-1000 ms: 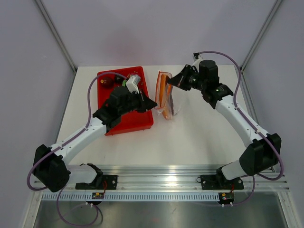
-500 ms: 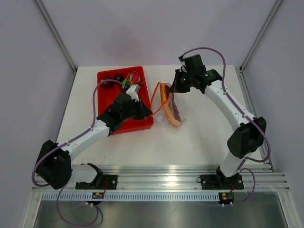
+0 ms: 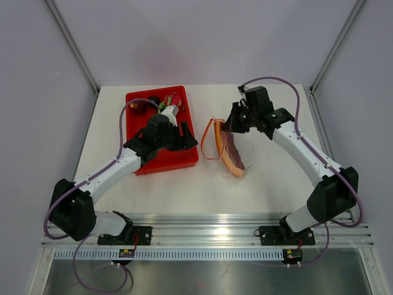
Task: Place the food in the zip-top bag and seal the zipper
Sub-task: Adjust the zipper food storage bag at the center of the board.
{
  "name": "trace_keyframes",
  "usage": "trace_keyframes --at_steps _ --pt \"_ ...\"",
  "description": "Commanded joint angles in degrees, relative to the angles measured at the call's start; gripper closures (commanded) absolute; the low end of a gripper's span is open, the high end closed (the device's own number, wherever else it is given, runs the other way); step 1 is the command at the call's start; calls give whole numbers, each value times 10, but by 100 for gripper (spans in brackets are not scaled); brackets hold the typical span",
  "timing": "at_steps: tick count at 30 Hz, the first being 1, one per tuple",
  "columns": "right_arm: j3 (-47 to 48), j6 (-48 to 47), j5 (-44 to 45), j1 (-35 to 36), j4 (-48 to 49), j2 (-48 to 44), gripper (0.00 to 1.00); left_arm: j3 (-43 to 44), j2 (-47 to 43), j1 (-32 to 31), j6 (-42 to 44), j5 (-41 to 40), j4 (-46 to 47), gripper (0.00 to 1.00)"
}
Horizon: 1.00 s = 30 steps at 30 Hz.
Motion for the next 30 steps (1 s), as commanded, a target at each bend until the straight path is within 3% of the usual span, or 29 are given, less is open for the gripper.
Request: trace_keyframes --at_steps 1,6,8,9,12,13,14,15,16,19,23,30 --pt "-1 12 -7 4 58 -28 100 79 -34 26 20 -84 -63 34" --pt "0 22 -18 6 71 -43 100 154 -27 64 30 -212 -128 35" --pt "0 25 -20 8 74 -47 100 172 -6 97 28 -216 -156 41" --pt "2 25 -21 9 73 -47 100 189 2 109 28 -213 -165 50" --pt "7 25 -23 13 72 -45 100 191 48 147 27 -211 -162 52" --pt "8 25 -23 13 72 -45 100 193 62 161 27 -197 -152 49" --pt "10 25 -25 15 71 -43 100 207 97 166 21 -187 -154 37" --pt "12 24 -25 16 71 -42 100 207 113 170 20 -175 -154 37" --pt "13 24 -25 16 68 -41 100 221 128 171 19 -161 -150 23" --pt "16 23 -22 17 66 -38 100 243 186 171 13 -145 -137 12" --pt "17 25 -26 19 66 -35 100 264 246 171 -2 -137 -119 7" --pt "23 24 -27 23 65 -30 100 295 343 171 -11 -150 -86 8"
